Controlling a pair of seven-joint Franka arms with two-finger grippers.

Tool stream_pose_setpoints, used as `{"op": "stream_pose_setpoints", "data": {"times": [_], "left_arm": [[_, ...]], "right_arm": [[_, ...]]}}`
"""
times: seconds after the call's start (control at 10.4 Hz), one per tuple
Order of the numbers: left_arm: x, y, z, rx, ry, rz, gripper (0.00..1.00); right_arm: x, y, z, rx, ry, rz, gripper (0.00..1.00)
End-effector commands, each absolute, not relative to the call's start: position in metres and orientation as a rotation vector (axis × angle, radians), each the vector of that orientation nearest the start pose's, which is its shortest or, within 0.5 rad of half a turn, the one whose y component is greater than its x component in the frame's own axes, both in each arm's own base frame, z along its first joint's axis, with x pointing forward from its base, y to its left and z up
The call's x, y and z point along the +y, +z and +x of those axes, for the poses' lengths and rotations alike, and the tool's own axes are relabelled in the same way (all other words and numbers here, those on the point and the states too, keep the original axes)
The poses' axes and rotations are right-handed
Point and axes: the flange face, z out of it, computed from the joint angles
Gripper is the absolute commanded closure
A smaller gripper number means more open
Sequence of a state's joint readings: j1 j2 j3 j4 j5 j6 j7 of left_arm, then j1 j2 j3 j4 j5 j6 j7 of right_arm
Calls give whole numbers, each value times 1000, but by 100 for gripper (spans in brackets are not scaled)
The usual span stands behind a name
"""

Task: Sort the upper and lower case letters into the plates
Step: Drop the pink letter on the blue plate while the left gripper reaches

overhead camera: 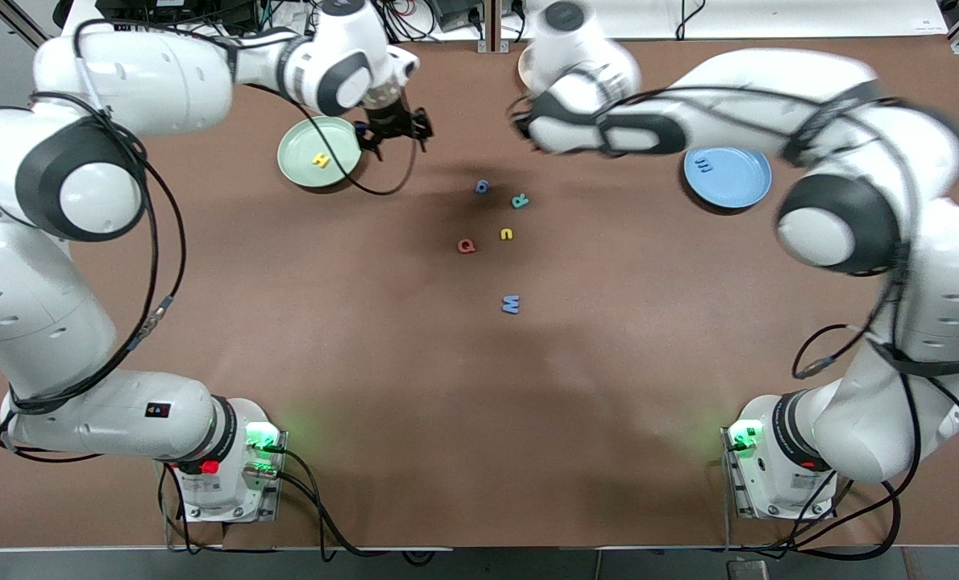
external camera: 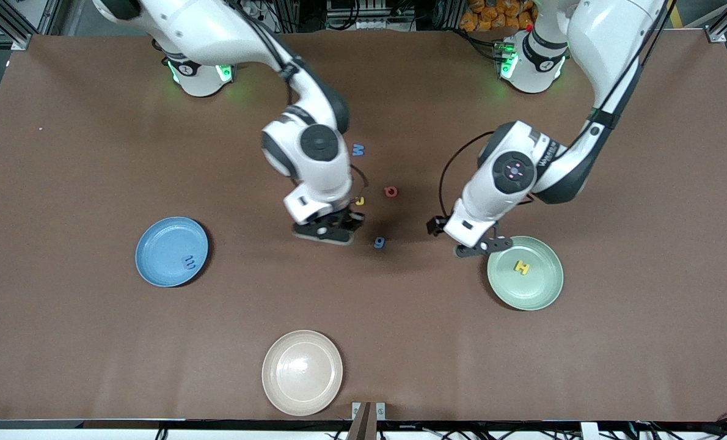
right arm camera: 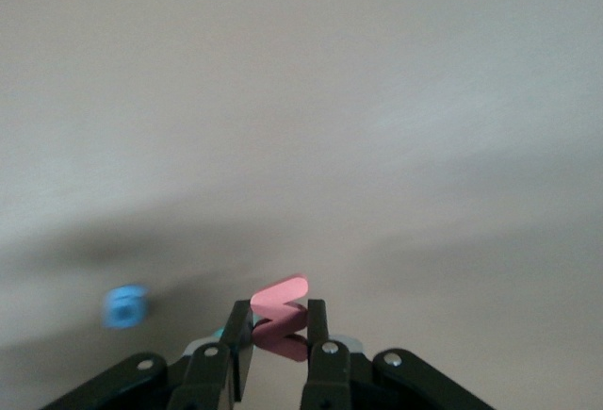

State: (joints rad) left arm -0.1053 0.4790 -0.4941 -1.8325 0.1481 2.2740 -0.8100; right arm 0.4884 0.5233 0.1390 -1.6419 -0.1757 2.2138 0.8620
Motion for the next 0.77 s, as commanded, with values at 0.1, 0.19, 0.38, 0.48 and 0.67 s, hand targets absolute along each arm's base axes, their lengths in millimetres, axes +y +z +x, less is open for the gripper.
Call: {"op": "stream_pose_setpoints", "data": {"times": [0.1, 0.19, 0.38, 0.48, 0.67], "left_arm": [[-408, 286, 493, -355, 106, -3183, 0], [-423, 272, 481, -439, 119, -3185, 0], [-434, 240, 454, -647, 135, -3148, 0], [-432, 229, 445, -722, 94, -3118, 0], [-434, 192, 436, -876, 48, -3076, 0]], "right_arm": [[221, 317, 578, 34, 119, -3250, 100], [175, 308, 588, 62, 167, -3254, 100], [117, 288, 595, 183, 238, -3240, 100], [92, 282, 599, 202, 256, -3242, 100], [60, 269, 602, 186, 292, -3224, 100]]}}
